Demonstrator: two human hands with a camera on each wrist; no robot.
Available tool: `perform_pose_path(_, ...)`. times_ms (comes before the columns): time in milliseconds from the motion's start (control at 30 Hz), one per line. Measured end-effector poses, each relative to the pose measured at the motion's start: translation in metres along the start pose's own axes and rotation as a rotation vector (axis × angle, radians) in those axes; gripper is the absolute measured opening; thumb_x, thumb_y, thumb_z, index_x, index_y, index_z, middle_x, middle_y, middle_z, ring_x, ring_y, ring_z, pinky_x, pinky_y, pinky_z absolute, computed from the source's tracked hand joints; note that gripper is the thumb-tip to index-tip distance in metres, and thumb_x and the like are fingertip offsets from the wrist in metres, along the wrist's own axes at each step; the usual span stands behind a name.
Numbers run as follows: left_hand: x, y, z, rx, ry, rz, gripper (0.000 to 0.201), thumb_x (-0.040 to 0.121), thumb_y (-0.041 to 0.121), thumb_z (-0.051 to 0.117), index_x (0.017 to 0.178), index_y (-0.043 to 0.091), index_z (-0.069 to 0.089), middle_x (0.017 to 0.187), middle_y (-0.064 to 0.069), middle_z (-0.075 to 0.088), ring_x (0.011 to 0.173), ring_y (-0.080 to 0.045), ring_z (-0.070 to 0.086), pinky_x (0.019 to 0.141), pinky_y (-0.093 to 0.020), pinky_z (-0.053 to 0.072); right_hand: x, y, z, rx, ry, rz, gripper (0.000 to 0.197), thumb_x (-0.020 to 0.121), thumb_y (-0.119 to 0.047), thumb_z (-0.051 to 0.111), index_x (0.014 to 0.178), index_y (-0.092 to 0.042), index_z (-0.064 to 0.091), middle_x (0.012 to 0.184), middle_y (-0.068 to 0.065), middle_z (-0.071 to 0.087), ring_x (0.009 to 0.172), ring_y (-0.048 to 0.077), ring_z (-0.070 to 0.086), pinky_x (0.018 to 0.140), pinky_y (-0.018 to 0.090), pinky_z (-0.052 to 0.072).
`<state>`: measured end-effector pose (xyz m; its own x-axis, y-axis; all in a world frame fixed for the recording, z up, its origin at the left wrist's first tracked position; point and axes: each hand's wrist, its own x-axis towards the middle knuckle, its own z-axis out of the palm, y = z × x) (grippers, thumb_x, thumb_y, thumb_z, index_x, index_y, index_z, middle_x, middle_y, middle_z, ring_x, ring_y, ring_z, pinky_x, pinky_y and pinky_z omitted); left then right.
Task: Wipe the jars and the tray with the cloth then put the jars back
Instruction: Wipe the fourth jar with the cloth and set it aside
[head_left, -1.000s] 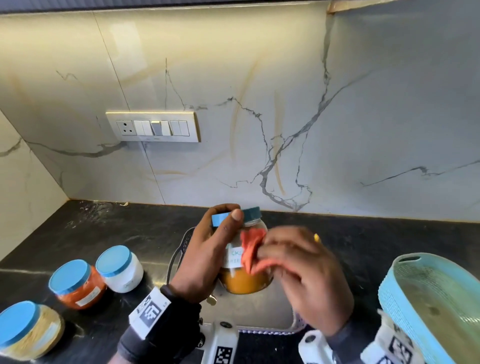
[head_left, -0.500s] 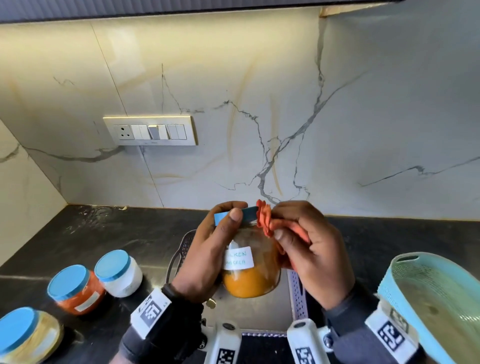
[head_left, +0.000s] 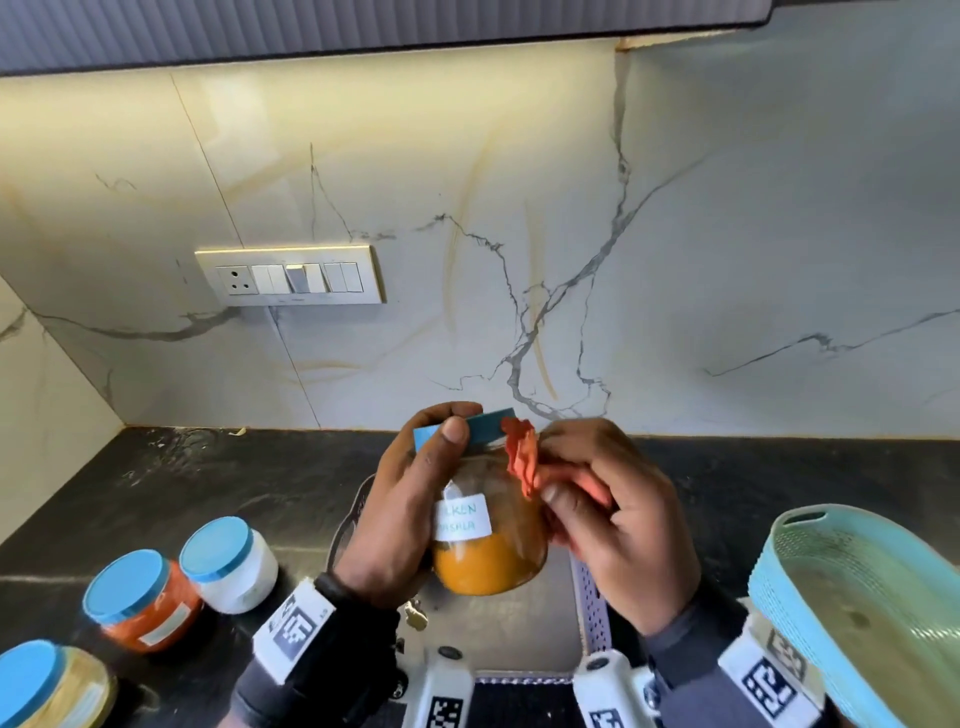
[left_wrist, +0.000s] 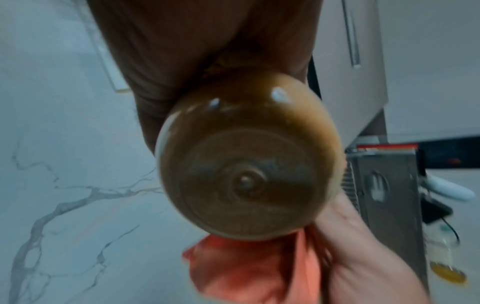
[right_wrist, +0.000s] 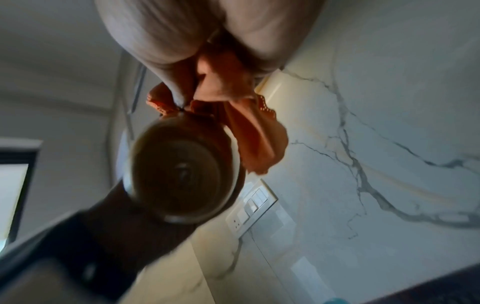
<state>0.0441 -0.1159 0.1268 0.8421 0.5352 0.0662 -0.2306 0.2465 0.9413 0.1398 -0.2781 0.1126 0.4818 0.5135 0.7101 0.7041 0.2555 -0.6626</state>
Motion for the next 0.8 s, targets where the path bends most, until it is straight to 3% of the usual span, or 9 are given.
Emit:
perform_pose_path(100,0.0,0.0,0.002,-0.001,-0.028,-0.005,0.09,0.07,0.061,0.081,0.133,0.002,0.057,0.123,-0.027,0.068,0.113,-0.051,0.065,0.098,-0.068,0.05,0.007,0.001,0.002,0.219,0.04,0.248,0.016,0.09,-0.019,0.067,0.104,-0.026,0.069,0.098,0.002,0.07,0.085,0.011,0.069,0.068,0.025,0.057)
perform_pose_path(200,0.001,0.004,-0.002,-0.169,-0.046,-0.059,0.106,0.059,0.067,0.086,0.133,-0.004,0.058,0.125,-0.034,0.064,0.108,-0.048,0.067,0.091,-0.061,0.056,-0.01,-0.003,0.007,0.343,0.058,0.352,0.024,0.084,-0.005,0.065,0.101,-0.021,0.071,0.096,0.011,0.071,0.081,0.022,0.07,0.067,0.035,0.061)
perform_pose_path(300,0.0,0.006,-0.001,-0.227,-0.078,-0.085,0.107,0.059,0.068,0.085,0.131,-0.006,0.059,0.12,-0.031,0.067,0.103,-0.041,0.07,0.082,-0.049,0.059,-0.025,-0.006,0.01,0.261,0.097,0.27,0.029,0.081,-0.001,0.068,0.102,-0.021,0.073,0.1,0.006,0.072,0.091,0.023,0.071,0.082,0.03,0.057)
perform_pose_path(367,0.002,0.002,0.003,-0.208,-0.059,-0.105,0.093,0.07,0.066,0.078,0.13,-0.003,0.06,0.118,-0.028,0.07,0.103,-0.04,0.071,0.081,-0.048,0.06,-0.027,-0.002,0.008,0.279,0.157,0.262,0.028,0.083,0.0,0.067,0.102,-0.02,0.073,0.104,0.005,0.072,0.089,0.019,0.071,0.077,0.025,0.058)
perform_pose_path(467,0.006,-0.003,0.007,-0.085,0.013,-0.136,0.081,0.083,0.066,0.064,0.135,0.004,0.055,0.126,-0.029,0.066,0.114,-0.047,0.066,0.094,-0.064,0.055,-0.028,0.0,0.005,0.221,0.171,0.215,0.023,0.088,-0.002,0.069,0.102,-0.019,0.076,0.11,0.003,0.069,0.096,0.019,0.07,0.069,0.033,0.063)
perform_pose_path(533,0.007,-0.01,0.005,0.004,0.056,-0.113,0.07,0.088,0.059,0.065,0.13,0.003,0.057,0.124,-0.03,0.066,0.116,-0.052,0.062,0.101,-0.072,0.045,-0.028,0.001,0.006,0.075,0.132,0.128,0.021,0.089,-0.002,0.07,0.1,-0.017,0.079,0.113,-0.001,0.068,0.106,0.024,0.068,0.075,0.041,0.062)
perform_pose_path(600,0.003,-0.017,0.004,0.029,0.044,-0.132,0.062,0.09,0.051,0.066,0.126,0.002,0.058,0.121,-0.031,0.066,0.112,-0.047,0.066,0.102,-0.069,0.047,-0.029,0.0,0.01,-0.127,0.082,0.011,0.019,0.09,-0.002,0.069,0.099,-0.016,0.079,0.115,-0.004,0.068,0.11,0.022,0.067,0.087,0.037,0.057)
perform_pose_path(700,-0.008,-0.022,0.006,0.045,0.02,-0.17,0.063,0.08,0.047,0.073,0.125,0.005,0.058,0.116,-0.024,0.071,0.104,-0.036,0.071,0.092,-0.054,0.057,-0.032,-0.002,0.015,-0.224,0.058,-0.036,0.02,0.093,-0.003,0.064,0.1,-0.015,0.079,0.117,-0.007,0.067,0.112,0.016,0.065,0.093,0.032,0.053)
perform_pose_path(800,-0.012,-0.024,0.003,0.013,0.027,-0.203,0.061,0.082,0.044,0.072,0.127,0.005,0.059,0.119,-0.024,0.07,0.113,-0.044,0.067,0.093,-0.054,0.057,-0.03,0.0,0.014,-0.252,-0.005,-0.044,0.02,0.096,-0.01,0.061,0.106,-0.014,0.077,0.116,-0.004,0.066,0.112,0.015,0.064,0.095,0.031,0.052)
